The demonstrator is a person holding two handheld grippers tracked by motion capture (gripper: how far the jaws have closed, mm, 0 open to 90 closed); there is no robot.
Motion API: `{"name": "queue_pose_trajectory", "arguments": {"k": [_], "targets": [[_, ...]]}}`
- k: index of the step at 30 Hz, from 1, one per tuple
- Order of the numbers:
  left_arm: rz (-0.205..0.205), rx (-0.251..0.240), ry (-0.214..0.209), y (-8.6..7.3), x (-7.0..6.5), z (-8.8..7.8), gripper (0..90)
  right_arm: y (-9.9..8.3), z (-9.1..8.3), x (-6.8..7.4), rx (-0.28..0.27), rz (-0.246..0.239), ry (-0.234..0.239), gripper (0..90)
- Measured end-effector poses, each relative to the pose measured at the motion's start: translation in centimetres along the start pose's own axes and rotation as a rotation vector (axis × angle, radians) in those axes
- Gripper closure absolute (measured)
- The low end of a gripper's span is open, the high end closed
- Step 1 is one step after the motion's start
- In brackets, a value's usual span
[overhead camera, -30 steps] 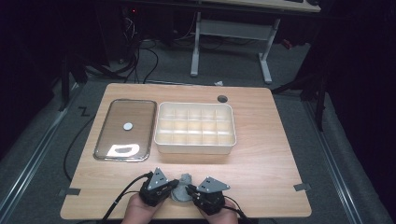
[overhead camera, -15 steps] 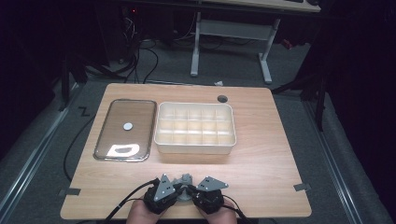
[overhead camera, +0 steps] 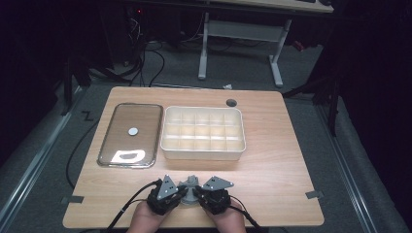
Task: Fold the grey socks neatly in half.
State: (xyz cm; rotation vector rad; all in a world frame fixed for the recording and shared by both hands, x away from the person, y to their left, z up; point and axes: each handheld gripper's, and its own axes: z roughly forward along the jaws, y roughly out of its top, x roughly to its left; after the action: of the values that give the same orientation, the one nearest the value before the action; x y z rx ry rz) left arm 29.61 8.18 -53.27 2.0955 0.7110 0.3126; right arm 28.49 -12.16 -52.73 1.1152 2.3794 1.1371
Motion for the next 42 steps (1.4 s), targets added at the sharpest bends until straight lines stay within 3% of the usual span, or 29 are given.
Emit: {"name": "queue_pose_trajectory", "arguments": {"k": [5, 7, 10, 15, 20, 25, 27, 33, 40, 42], "targets": [[-0.004, 0.002, -0.007, 0.0, 0.1, 0.0, 79.9, 0.1, -1.4, 0.2, -0.013, 0.033, -0.030, 64.9], [-0.005, 0.002, -0.011, 0.0, 0.1, 0.0, 79.3, -0.3, -1.6, 0.1, -0.007, 0.063, -0.027, 60.9], [-0.005, 0.002, -0.012, 0.0, 0.1, 0.0, 79.0, -0.7, -1.6, 0.1, -0.019, 0.070, -0.041, 53.6], [-0.006, 0.001, -0.013, 0.0, 0.1, 0.0, 78.2, -0.8, -1.1, -0.2, -0.015, 0.114, -0.015, 47.4], [-0.007, 0.000, -0.012, 0.0, 0.1, 0.0, 77.4, -0.8, -0.4, -0.4, 0.022, 0.138, 0.009, 49.5], [-0.003, 0.000, -0.007, 0.0, 0.0, 0.0, 77.4, -0.7, -0.3, -0.4, 0.025, 0.129, 0.079, 76.5], [0.000, 0.001, -0.003, 0.0, 0.0, 0.0, 78.0, -0.5, -0.6, -0.1, 0.022, 0.098, 0.061, 80.8], [0.004, 0.002, -0.008, 0.0, 0.0, 0.0, 81.5, 0.2, -1.8, 0.9, -0.041, 0.045, 0.070, 82.1], [-0.005, 0.006, -0.014, 0.0, 0.1, 0.0, 81.3, 0.3, -1.6, 1.0, -0.039, 0.031, 0.080, 80.3], [-0.005, 0.005, -0.015, 0.0, 0.1, 0.0, 81.0, 0.2, -1.8, 0.8, -0.037, 0.031, 0.078, 73.3]]}}
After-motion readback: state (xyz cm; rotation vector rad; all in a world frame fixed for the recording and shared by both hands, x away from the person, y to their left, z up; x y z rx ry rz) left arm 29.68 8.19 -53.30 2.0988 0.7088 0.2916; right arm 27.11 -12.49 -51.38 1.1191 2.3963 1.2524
